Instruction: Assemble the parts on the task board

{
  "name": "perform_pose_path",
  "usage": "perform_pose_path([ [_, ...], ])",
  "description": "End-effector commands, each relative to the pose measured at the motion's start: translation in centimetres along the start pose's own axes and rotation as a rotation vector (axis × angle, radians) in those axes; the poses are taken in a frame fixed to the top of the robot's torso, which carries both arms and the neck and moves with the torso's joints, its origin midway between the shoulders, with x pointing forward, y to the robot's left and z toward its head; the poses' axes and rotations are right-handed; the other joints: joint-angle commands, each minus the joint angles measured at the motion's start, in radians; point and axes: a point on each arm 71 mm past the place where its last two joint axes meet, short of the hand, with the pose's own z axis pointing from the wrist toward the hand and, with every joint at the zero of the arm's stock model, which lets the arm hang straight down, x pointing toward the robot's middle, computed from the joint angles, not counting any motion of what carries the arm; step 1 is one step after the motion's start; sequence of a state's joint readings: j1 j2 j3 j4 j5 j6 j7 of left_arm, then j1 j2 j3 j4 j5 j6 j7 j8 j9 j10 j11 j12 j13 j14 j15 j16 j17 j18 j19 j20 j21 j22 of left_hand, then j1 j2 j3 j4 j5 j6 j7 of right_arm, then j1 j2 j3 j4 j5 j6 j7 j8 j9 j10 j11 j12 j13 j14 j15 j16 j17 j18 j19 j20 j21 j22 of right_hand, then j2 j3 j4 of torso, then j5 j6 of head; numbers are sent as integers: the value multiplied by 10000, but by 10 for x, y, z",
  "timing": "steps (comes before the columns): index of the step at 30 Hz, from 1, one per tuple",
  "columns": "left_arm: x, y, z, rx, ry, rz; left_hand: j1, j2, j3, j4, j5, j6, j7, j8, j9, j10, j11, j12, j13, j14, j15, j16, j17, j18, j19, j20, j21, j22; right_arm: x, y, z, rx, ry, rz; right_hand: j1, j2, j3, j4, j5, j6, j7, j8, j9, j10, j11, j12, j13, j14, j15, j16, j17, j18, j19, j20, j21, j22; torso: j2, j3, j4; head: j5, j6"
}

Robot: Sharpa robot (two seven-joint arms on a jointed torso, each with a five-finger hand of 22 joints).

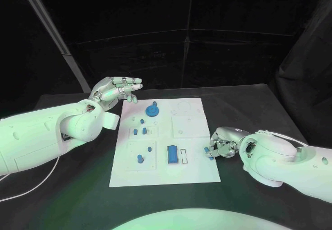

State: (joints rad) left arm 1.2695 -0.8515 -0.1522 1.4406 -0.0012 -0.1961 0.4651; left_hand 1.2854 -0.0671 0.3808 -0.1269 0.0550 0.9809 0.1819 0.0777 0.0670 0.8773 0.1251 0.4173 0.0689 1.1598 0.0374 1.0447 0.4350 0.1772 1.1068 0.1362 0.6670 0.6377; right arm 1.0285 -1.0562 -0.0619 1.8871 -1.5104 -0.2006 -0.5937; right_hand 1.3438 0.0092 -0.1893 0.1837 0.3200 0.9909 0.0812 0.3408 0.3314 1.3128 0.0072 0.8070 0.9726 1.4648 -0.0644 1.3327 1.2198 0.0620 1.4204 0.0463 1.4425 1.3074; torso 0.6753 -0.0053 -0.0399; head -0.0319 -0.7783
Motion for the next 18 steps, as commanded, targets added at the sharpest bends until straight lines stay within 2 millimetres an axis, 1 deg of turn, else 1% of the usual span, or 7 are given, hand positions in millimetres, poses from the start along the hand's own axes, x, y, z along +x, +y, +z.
perform_pose_path([
  [1,1,-1,0,44,104,-78,10,69,-64,4,-40,-35,-3,-40,-6,-96,-6,29,-12,-64,7,-27,-13,59,-62,18,-46,-14,0,2,1,13,6,-569,203,36,35,-130,-160,106,-9,-59,12,-33,-73,-86,-20,453,-26,-57,9,-32,-24,-3,-67,102,1,-8,12,-1,-13],
  [3,1,-1,0,43,101,-77,10,69,-64,4,-40,-35,-3,-40,-6,-96,-6,29,-12,-64,7,-27,-13,59,-62,18,-46,-14,0,3,3,25,-30,-806,419,108,110,-250,-743,127,-9,-86,18,-27,-77,-132,-38,455,-32,-56,25,-34,-20,-13,-67,111,-6,-8,8,12,-26],
  [5,1,-1,0,42,103,-78,10,69,-64,4,-40,-35,-3,-40,-6,-96,-6,29,-12,-64,7,-27,-13,59,-62,18,-46,-14,1,5,4,51,-56,-1048,513,121,147,-312,-912,127,-7,-105,18,-35,-76,-173,-59,454,-30,-63,24,-34,-22,-14,-71,108,-7,-9,9,14,-27],
  [8,1,-1,0,37,111,-82,10,69,-64,4,-40,-35,-3,-40,-6,-96,-6,29,-12,-64,7,-27,-13,59,-62,18,-46,-14,1,8,8,88,-72,-1461,598,117,178,-374,-1021,122,-2,-127,18,-53,-74,-230,-91,450,-28,-80,8,-30,-35,-12,-84,90,-8,-7,7,19,-33],
  [14,1,-1,0,19,117,-87,10,69,-64,4,-40,-35,-3,-40,-6,-96,-6,29,-12,-64,7,-27,-13,59,-62,18,-46,-14,4,15,12,149,35,-2065,779,143,273,-500,-1095,109,7,-170,13,-110,-70,-357,-163,433,-24,-135,-47,-23,-58,-8,-108,60,-4,-4,22,34,-44],
  [16,0,-1,0,11,111,-85,10,69,-64,4,-40,-35,-3,-40,-6,-96,-6,29,-12,-64,7,-27,-13,59,-62,18,-46,-14,4,15,13,184,49,-2159,837,172,326,-532,-1096,107,8,-187,10,-124,-70,-388,-179,429,-23,-151,-62,-19,-71,-7,-121,41,-6,-6,21,40,-41],
  [18,0,-1,-1,6,108,-84,10,69,-64,4,-40,-35,-3,-40,-6,-96,-6,29,-12,-64,7,-27,-13,59,-62,18,-46,-14,4,16,13,207,-2,-2166,852,203,379,-536,-984,110,14,-208,4,-127,-70,-402,-181,430,-22,-151,-53,-19,-72,-7,-124,41,-15,-7,9,54,-43],
])
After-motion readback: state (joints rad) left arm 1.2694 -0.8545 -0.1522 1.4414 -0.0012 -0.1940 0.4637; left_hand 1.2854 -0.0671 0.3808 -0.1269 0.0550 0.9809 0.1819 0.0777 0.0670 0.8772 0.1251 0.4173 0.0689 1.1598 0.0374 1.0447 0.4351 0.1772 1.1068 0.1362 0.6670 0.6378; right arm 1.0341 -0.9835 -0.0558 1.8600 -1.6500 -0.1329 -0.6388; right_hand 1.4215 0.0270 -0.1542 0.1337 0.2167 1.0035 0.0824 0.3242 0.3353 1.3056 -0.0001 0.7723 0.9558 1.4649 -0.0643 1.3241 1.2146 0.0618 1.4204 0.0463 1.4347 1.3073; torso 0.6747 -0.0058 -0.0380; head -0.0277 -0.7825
